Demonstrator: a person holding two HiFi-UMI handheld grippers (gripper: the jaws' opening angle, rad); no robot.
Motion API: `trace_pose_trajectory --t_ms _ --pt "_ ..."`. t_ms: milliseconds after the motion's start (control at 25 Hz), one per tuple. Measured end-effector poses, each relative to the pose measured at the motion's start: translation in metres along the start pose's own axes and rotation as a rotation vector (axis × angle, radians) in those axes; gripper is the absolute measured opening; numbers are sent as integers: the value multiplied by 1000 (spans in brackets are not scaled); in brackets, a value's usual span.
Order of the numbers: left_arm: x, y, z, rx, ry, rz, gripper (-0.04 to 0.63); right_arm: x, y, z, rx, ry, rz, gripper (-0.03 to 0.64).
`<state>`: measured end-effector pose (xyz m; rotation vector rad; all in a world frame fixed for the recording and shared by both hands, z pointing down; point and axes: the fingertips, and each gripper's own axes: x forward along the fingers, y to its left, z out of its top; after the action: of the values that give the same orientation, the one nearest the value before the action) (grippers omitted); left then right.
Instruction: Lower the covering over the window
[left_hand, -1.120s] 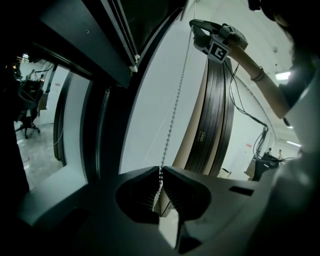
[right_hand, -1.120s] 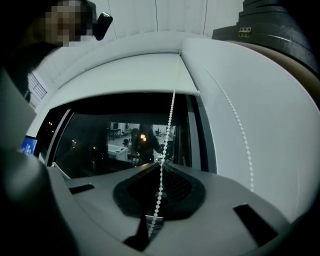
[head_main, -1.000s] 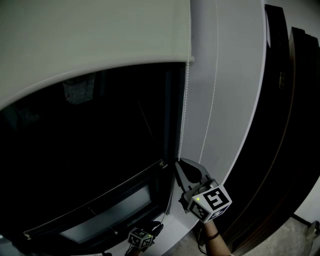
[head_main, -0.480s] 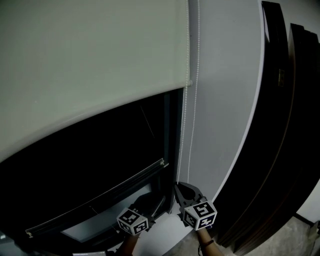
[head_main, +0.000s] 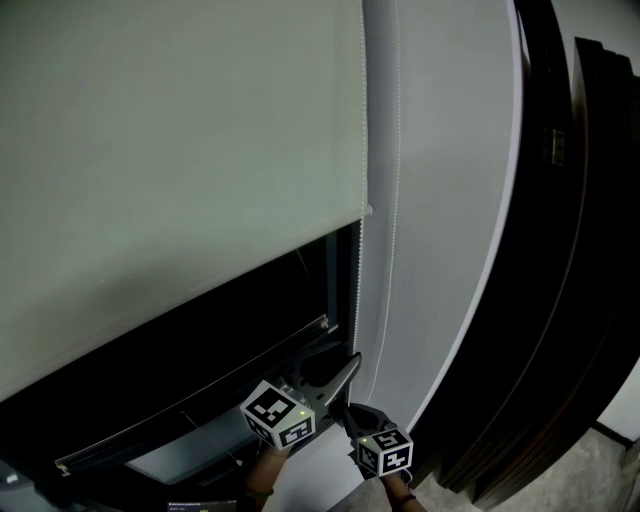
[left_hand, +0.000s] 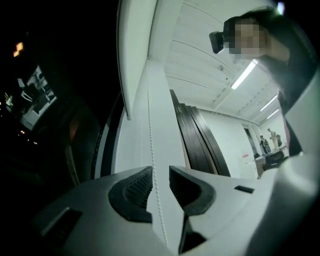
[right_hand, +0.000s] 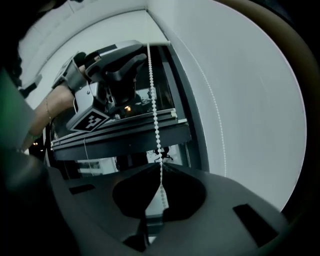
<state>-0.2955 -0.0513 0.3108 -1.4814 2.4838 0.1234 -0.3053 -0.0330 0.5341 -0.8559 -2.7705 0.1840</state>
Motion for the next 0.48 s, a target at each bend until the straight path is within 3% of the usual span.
trace_pose_trajectory --t_ms 240,360,480 --pt "8 5 0 3 3 25 87 -5 1 0 4 -9 5 17" --pt "7 8 -5 11 13 39 39 -6 6 0 10 -14 15 17" --pt "7 7 -6 18 12 30 35 -6 11 -1 11 -14 23 17"
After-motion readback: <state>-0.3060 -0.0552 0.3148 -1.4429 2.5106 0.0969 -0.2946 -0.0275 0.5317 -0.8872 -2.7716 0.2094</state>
